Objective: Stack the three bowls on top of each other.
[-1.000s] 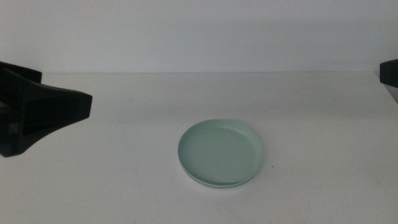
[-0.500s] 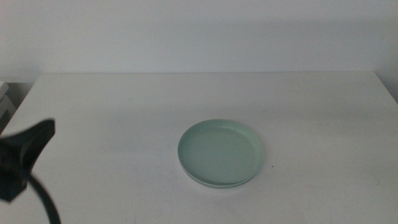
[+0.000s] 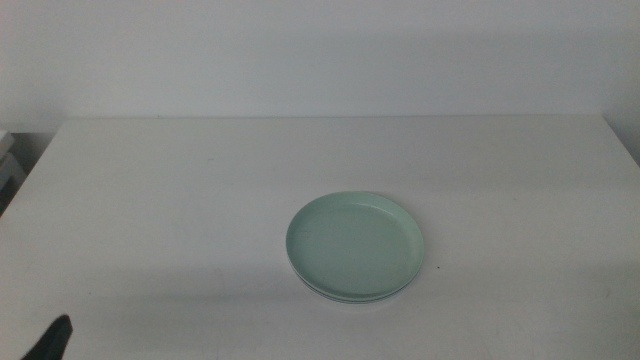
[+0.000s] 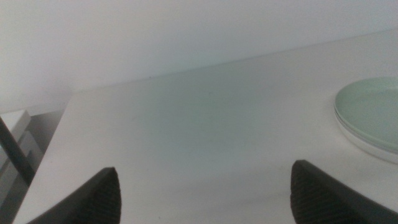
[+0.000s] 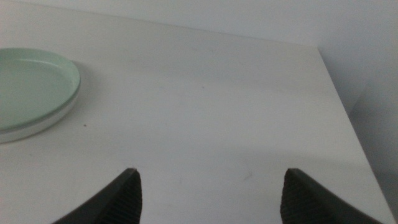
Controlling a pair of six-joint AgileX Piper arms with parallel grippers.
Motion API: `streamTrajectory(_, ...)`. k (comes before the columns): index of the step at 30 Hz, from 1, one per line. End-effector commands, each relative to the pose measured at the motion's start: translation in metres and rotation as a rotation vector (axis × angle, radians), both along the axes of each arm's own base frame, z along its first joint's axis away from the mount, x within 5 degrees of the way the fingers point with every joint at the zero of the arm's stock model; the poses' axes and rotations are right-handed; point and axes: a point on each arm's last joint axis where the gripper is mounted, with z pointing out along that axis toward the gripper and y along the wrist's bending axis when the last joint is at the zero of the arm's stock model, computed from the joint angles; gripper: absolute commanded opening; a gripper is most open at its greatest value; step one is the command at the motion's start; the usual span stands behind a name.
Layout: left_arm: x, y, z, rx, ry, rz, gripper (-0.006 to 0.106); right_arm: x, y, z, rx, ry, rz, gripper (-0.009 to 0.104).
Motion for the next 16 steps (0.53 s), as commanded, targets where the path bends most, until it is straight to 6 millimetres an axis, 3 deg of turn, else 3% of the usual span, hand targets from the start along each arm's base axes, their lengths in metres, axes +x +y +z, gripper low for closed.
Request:
streamTrajectory(1,-0.002,0.002,0.005,-0.034,-0.106,0.02,0.09,0.0,-0.002,0.005,-0.01,-0.123,-0.021,0.059)
streamTrajectory(8,-0.003,0.001,-0.03,-0.027,-0.033,0.013,0.09,0.002,-0.003,-0.034,-0.037,-0.091,-0.029,0.059)
streamTrajectory(16,-0.003,0.001,-0.029,-0.033,-0.039,0.014,0.09,0.003,-0.003,-0.034,-0.041,-0.102,-0.03,0.059)
